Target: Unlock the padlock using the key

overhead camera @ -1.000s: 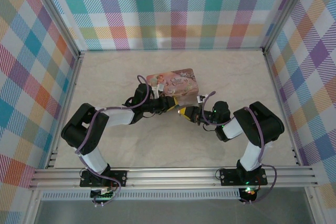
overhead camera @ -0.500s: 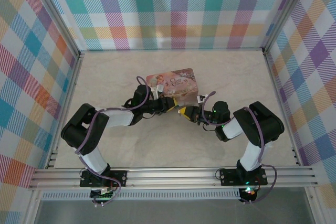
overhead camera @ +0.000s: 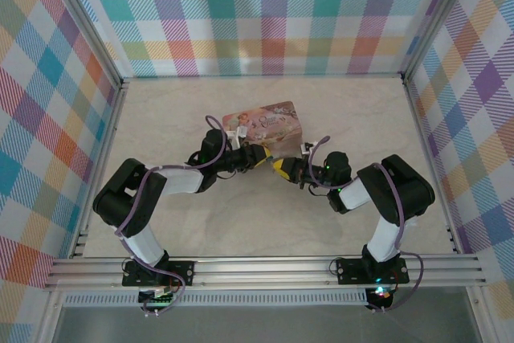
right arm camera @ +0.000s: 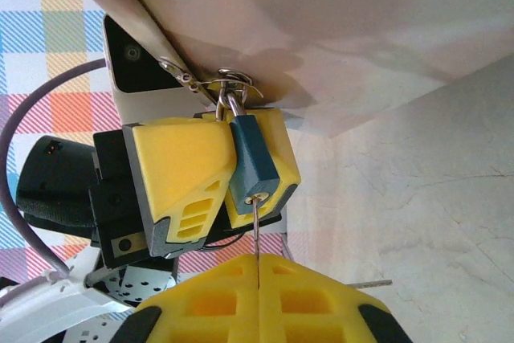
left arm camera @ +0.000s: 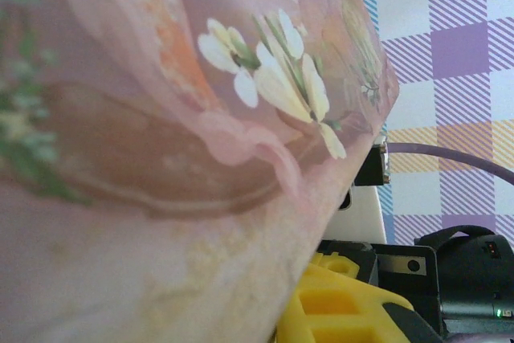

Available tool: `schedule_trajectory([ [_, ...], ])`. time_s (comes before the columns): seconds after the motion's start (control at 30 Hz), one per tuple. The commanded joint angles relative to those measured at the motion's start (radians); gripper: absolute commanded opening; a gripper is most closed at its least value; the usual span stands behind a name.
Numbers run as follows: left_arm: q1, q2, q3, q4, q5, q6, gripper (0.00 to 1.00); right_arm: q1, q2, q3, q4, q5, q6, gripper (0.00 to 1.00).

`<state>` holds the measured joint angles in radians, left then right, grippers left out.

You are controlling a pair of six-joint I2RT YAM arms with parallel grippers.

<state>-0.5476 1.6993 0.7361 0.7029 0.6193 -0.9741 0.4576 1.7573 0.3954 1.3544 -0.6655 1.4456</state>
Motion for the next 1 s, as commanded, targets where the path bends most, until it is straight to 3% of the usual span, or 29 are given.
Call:
schedule_trajectory([
  [0.0,-0.011,-0.035,-0.014,0.093,0.088,-0.028,0.16,-0.011,0.002,0.017,0.053,0.059,0.057,0.00],
  [0.7,-0.012,-0.025,-0.024,0.161,0.085,-0.061,0.15,-0.027,0.019,0.025,0.054,0.067,0.118,0.00],
  [0.97,-0.014,-0.024,-0.029,0.182,0.071,-0.067,0.16,-0.019,0.016,0.028,0.054,0.086,0.207,0.00],
])
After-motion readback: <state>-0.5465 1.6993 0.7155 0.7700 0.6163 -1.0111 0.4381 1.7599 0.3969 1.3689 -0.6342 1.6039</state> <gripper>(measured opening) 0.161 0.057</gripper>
